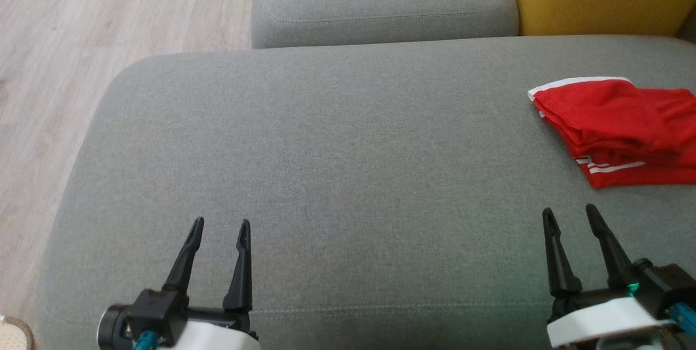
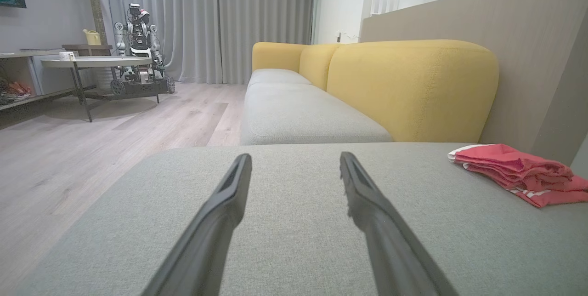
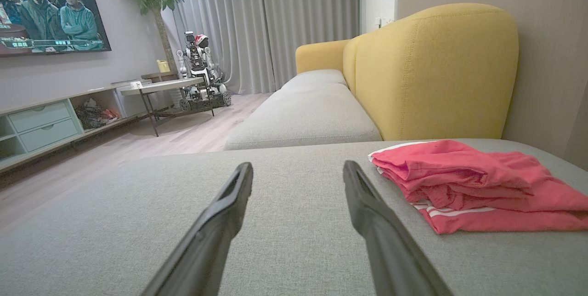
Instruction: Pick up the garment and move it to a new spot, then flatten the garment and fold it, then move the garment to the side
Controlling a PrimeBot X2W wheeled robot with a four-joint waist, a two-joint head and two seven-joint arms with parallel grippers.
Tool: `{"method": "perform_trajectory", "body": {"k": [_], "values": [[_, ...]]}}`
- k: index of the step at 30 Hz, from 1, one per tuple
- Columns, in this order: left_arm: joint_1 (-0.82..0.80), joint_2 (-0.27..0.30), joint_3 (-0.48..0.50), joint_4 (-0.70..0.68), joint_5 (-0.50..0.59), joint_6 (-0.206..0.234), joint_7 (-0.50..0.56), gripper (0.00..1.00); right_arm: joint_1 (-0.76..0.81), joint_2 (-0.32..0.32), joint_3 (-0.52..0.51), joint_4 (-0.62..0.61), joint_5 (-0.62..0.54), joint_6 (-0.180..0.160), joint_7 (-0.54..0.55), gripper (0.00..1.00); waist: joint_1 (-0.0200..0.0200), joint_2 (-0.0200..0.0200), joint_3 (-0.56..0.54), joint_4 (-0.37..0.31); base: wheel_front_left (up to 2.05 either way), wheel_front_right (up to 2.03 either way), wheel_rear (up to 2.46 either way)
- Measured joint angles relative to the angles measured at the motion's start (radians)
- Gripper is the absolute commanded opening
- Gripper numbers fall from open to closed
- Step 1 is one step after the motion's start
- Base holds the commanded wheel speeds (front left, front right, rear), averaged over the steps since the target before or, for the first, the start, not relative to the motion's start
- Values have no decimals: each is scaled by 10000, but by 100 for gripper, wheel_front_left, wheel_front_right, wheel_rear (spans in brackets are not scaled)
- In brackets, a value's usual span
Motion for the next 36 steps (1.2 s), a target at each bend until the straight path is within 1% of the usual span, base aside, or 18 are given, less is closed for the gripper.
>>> {"method": "perform_trajectory", "body": {"k": [8, 9, 12, 13, 14, 16, 25, 36], "values": [[0, 0, -15, 169, 186, 10, 0, 100, 0, 0, -2, 10, 86, 0, 0, 100, 0, 0, -23, 1, 0, 0, 0], [0, 0, -15, 201, 184, 10, 0, 0, 1, 2, 2, 31, 86, 0, 2, 0, 0, 0, -22, 1, 0, 0, 0], [119, 0, -27, 713, 167, 10, 4, 0, 78, 25, 38, 560, 84, 0, 17, 0, 0, 0, -23, 1, 0, 0, 0], [119, 0, -27, 713, 167, 10, 4, 0, 78, 25, 38, 560, 84, 0, 17, 0, 0, 0, -23, 1, 0, 0, 0], [318, 2, -27, 1053, 163, 10, 6, 0, 235, 38, 67, 920, 86, 0, 33, 0, 0, 0, -21, 0, 0, 0, 0], [433, 4, -27, 1147, 107, 10, 13, 0, 319, 42, 71, 1028, 109, 0, 61, 0, 0, 0, -14, -4, 0, 0, 0], [480, 23, 23, 1266, -1064, -8, 192, 0, 360, 42, 77, 1093, 1168, 0, 253, 0, 0, 0, 48, -34, 0, 0, 0], [166, 44, 130, 1519, -2474, -174, 441, 0, 273, 42, 73, 1246, 2458, 0, 550, 0, 0, 0, 119, -69, 0, 0, 0]]}}
